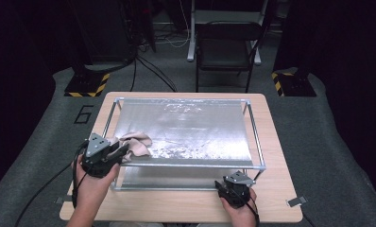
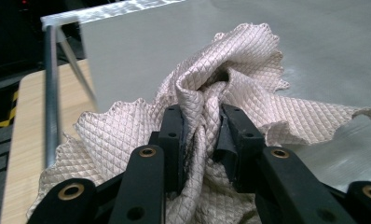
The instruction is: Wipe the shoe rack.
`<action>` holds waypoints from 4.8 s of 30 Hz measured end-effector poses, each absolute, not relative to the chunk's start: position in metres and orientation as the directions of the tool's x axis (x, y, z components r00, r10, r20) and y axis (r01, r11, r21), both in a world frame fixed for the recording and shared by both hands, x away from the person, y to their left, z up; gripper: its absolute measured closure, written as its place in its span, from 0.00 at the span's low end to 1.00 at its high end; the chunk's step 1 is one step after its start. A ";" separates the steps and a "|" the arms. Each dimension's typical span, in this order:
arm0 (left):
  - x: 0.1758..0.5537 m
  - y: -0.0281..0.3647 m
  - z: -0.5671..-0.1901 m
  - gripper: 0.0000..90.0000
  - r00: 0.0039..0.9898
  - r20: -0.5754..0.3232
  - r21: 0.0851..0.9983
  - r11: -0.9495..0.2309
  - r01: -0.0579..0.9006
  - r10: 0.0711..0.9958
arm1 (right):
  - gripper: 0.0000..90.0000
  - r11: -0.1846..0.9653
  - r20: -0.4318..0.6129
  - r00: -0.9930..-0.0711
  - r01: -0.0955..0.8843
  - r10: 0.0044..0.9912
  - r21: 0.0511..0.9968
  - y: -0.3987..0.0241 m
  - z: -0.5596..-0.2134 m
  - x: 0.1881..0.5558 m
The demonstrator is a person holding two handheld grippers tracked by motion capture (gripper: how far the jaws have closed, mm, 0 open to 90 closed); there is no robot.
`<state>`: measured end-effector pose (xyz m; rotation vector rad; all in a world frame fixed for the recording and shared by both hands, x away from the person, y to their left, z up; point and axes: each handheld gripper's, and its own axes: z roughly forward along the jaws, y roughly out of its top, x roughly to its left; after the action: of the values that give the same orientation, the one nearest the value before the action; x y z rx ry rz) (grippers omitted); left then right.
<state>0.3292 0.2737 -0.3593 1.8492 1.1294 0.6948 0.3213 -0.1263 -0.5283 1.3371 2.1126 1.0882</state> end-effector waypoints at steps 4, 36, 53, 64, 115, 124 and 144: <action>0.331 0.260 -0.359 0.78 0.459 0.037 0.866 -0.258 0.429 0.887 | 0.65 0.235 0.061 -0.457 0.563 0.888 0.792 -0.126 -0.528 0.321; 0.331 0.277 -0.356 0.75 0.443 0.075 0.854 -0.287 0.434 0.893 | 0.64 0.240 0.055 -0.460 0.558 0.886 0.795 -0.126 -0.528 0.321; 0.335 0.255 -0.358 0.76 0.483 0.052 0.849 -0.293 0.439 0.874 | 0.64 0.244 0.054 -0.461 0.563 0.886 0.789 -0.126 -0.528 0.321; 0.338 0.208 -0.358 0.76 0.562 0.055 0.842 -0.340 0.418 0.825 | 0.64 0.245 0.053 -0.460 0.562 0.886 0.790 -0.126 -0.528 0.321; 0.338 0.215 -0.357 0.76 0.548 0.048 0.838 -0.333 0.433 0.835 | 0.64 0.254 0.042 -0.456 0.567 0.889 0.783 -0.125 -0.527 0.321; 0.342 0.186 -0.357 0.76 0.585 0.072 0.836 -0.369 0.407 0.808 | 0.64 0.254 0.042 -0.456 0.567 0.889 0.784 -0.125 -0.527 0.321; 0.345 0.154 -0.355 0.68 0.641 0.077 0.840 -0.396 0.372 0.764 | 0.64 0.249 0.050 -0.462 0.563 0.886 0.788 -0.125 -0.528 0.321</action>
<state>0.3446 0.1538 -0.3554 2.0108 0.8865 0.5845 0.3209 -0.1250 -0.5281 1.3223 2.1208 1.0776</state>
